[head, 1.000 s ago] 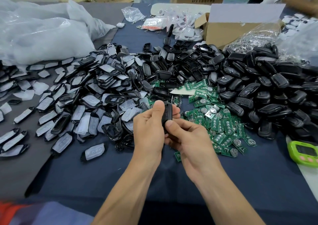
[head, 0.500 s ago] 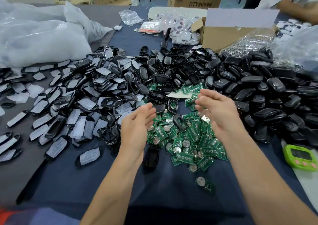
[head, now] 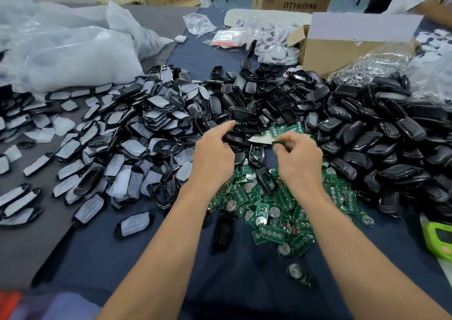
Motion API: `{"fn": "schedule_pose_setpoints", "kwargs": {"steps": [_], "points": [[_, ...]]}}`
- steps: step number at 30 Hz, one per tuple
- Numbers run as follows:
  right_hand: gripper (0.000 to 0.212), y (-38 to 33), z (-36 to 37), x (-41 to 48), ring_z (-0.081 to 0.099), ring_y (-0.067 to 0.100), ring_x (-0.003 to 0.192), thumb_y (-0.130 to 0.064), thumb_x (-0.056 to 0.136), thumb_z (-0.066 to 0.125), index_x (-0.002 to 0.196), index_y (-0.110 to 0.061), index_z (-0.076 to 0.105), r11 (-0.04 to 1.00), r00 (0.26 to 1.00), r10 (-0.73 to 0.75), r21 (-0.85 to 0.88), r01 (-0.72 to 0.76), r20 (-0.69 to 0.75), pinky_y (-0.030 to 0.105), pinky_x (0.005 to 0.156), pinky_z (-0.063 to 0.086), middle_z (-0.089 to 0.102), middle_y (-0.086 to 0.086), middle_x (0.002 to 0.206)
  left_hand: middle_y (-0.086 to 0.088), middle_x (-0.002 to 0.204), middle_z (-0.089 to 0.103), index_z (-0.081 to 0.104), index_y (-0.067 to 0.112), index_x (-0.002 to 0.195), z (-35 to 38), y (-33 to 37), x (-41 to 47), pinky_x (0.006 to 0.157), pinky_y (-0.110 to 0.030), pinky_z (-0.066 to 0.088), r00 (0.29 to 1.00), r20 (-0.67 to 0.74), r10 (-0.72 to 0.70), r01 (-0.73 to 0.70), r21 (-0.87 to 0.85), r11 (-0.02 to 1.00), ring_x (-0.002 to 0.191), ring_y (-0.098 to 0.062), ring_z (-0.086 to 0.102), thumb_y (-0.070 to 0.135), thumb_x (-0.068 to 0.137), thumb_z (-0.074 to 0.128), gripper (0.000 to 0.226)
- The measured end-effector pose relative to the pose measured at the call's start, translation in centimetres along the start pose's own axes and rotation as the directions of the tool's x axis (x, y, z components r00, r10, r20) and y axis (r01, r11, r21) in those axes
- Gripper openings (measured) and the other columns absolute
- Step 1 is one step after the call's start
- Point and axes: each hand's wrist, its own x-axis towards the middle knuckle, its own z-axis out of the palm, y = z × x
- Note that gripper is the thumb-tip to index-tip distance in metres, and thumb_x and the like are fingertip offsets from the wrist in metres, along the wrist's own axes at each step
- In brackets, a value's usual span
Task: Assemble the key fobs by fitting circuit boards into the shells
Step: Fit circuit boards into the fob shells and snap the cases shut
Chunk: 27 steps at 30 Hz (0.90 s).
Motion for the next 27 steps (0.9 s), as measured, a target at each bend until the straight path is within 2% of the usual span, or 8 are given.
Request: {"fn": "schedule_pose_setpoints", "kwargs": {"steps": [3, 6, 11, 14, 16, 19, 24, 27], "points": [[0.017, -0.5, -0.3, -1.5, 0.07, 0.013, 0.062, -0.013, 0.095, 0.068, 0.089, -0.028, 0.069, 0.966, 0.987, 0.104, 0.223, -0.13, 0.123, 0.031, 0.059, 0.056, 0.074, -0.018, 0.073, 0.001, 0.156, 0.05, 0.05, 0.031, 0.153, 0.6, 0.1, 2.4, 0.103, -0.039, 0.052, 0.995, 0.081, 0.052, -0.07, 0.242, 0.968, 0.133, -0.022, 0.056, -0.009, 0.095, 0.046, 0.071], [0.016, -0.3, -0.5, -2.6, 0.067, -0.005, 0.07, -0.017, 0.094, 0.07, 0.086, -0.03, 0.068, 0.946, 0.976, 0.144, 0.266, -0.184, 0.165, 0.022, 0.064, 0.045, 0.074, -0.021, 0.076, -0.004, 0.15, 0.055, 0.058, 0.033, 0.146, 1.6, 0.2, 4.2, 0.102, -0.043, 0.051, 0.981, 0.19, 0.03, -0.11, 0.43, 0.896, 0.129, -0.029, 0.057, -0.005, 0.094, 0.051, 0.064], [0.014, -0.9, -0.7, -3.6, 0.067, 0.008, 0.075, -0.015, 0.097, 0.064, 0.09, -0.027, 0.067, 0.913, 0.959, 0.149, 0.338, -0.228, 0.242, 0.031, 0.073, 0.051, 0.077, -0.009, 0.081, -0.001, 0.111, 0.077, 0.079, 0.038, 0.114, 1.8, 0.8, 4.6, 0.095, -0.036, 0.047, 0.984, 0.059, 0.171, -0.172, 0.593, 0.787, 0.104, -0.027, 0.066, 0.018, 0.097, 0.066, 0.029], [0.018, -1.5, -1.2, -3.6, 0.068, 0.014, 0.081, -0.008, 0.1, 0.06, 0.089, -0.021, 0.065, 0.829, 0.941, 0.189, 0.469, -0.306, 0.279, 0.036, 0.081, 0.057, 0.078, -0.002, 0.086, 0.009, 0.103, 0.079, 0.08, 0.038, 0.111, 1.3, 0.9, 3.3, 0.094, -0.034, 0.051, 0.982, -0.067, 0.175, -0.133, 0.409, 0.903, 0.097, -0.018, 0.07, 0.026, 0.096, 0.069, 0.022], [0.017, -2.1, -1.6, -3.6, 0.067, 0.014, 0.073, -0.004, 0.104, 0.054, 0.093, -0.015, 0.061, 0.651, 0.905, 0.203, 0.639, -0.41, 0.374, 0.033, 0.068, 0.061, 0.077, 0.001, 0.081, 0.021, 0.088, 0.078, 0.081, 0.039, 0.1, 0.7, 0.6, 2.1, 0.076, -0.021, 0.058, 0.997, -0.038, 0.074, -0.072, 0.052, 0.996, 0.082, -0.003, 0.073, 0.02, 0.089, 0.077, 0.022], [0.011, -2.2, -2.0, -3.7, 0.057, 0.015, 0.055, -0.005, 0.105, 0.053, 0.101, -0.012, 0.06, 0.604, 0.891, 0.173, 0.67, -0.432, 0.419, 0.025, 0.047, 0.044, 0.074, 0.007, 0.075, 0.013, 0.077, 0.079, 0.081, 0.033, 0.089, -0.2, -0.4, 0.3, 0.061, -0.012, 0.055, 0.998, 0.061, -0.028, 0.053, -0.457, 0.888, 0.068, -0.002, 0.074, 0.006, 0.085, 0.081, 0.027], [0.015, -2.3, -1.2, -4.4, 0.044, 0.011, 0.044, -0.002, 0.099, 0.063, 0.107, -0.009, 0.053, 0.485, 0.85, 0.335, 0.698, -0.526, 0.407, 0.025, 0.049, 0.033, 0.067, 0.004, 0.062, 0.004, 0.071, 0.071, 0.085, 0.031, 0.088, -1.4, -2.2, -1.7, 0.057, -0.019, 0.047, 0.956, 0.295, -0.003, 0.156, -0.495, 0.855, 0.059, -0.009, 0.055, -0.005, 0.087, 0.072, 0.039], [0.007, -2.1, -0.7, -5.6, 0.042, 0.011, 0.043, -0.003, 0.097, 0.068, 0.101, -0.007, 0.064, 0.586, 0.857, 0.329, 0.625, -0.515, 0.398, 0.021, 0.043, 0.032, 0.067, 0.008, 0.065, 0.006, 0.068, 0.066, 0.084, 0.028, 0.086, -2.1, -2.7, -2.4, 0.059, -0.022, 0.048, 0.92, 0.39, 0.027, 0.176, -0.474, 0.863, 0.059, -0.008, 0.054, -0.008, 0.087, 0.064, 0.042]]}}
